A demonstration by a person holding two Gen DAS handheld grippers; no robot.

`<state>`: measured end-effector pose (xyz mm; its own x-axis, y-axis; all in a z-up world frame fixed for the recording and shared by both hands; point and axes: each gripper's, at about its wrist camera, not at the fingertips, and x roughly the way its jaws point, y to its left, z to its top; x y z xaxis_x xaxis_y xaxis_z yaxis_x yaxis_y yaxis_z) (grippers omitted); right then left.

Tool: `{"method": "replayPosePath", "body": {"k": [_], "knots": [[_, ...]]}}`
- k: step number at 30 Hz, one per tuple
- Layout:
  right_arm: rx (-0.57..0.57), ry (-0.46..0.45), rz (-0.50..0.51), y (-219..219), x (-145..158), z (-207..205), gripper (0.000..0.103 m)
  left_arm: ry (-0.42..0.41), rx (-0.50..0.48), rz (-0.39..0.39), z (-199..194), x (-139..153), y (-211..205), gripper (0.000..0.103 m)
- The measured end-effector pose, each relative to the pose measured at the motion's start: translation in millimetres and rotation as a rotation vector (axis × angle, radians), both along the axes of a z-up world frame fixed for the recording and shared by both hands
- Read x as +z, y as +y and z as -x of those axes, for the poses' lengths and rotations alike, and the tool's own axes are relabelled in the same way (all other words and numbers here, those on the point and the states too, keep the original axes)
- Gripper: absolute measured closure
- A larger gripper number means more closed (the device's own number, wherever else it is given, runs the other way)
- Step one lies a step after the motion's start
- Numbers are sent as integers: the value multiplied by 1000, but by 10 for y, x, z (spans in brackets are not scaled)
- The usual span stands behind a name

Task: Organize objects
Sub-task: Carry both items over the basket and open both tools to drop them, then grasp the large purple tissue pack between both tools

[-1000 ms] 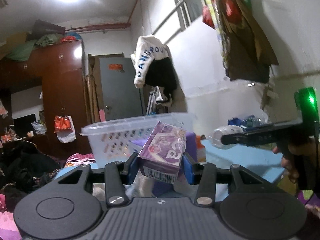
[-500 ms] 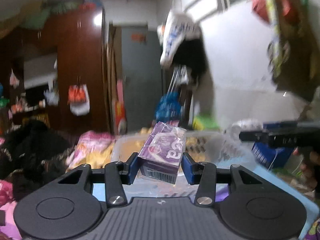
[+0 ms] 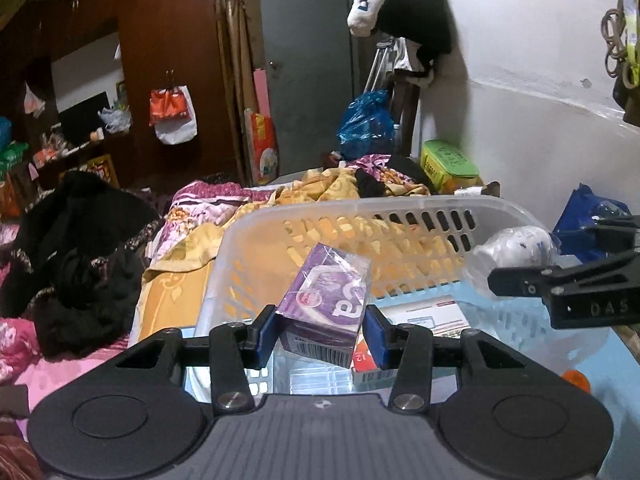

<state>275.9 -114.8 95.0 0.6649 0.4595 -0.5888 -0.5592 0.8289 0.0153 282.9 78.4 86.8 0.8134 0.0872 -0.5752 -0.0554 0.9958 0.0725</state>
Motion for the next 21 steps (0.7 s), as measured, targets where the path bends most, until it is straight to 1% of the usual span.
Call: {"method": "replayPosePath", "body": {"k": [4,6,7,8,9,10,11,14,15,17,18,21], "knots": [[8,25,14,37,-1,-39,28,16,17,-3,-41,-46,31,53],[3,16,17,51,6,-38,27,26,21,-12,-58,-61,21,52],[-5,10,11,30,18,-34,23,25,13,-9,-56,-69,15,52],[-9,3,2,15,29,-11,17,18,3,-1,-46,-72,22,47],[0,-14,-22,-32,54,29,7,11,-1,2,-41,-72,25,34],[1,-29,-37,-66,83,45,1,-6,-1,-2,-9,-71,27,27],[3,-53,-52,-125,117,116,0,-27,4,-12,31,-74,32,22],[5,-140,-92,-327,193,361,0,-111,8,-33,278,-23,25,22],[12,-151,-120,-400,204,417,0,-148,3,-34,414,-15,21,22],[56,-157,-214,-648,153,600,0,-205,-7,-9,657,-12,32,22],[73,-161,-264,-795,91,715,0,-237,-25,18,824,-29,39,22],[108,-187,-362,-1123,-164,1016,0,-298,-100,80,1285,-174,15,19]]}}
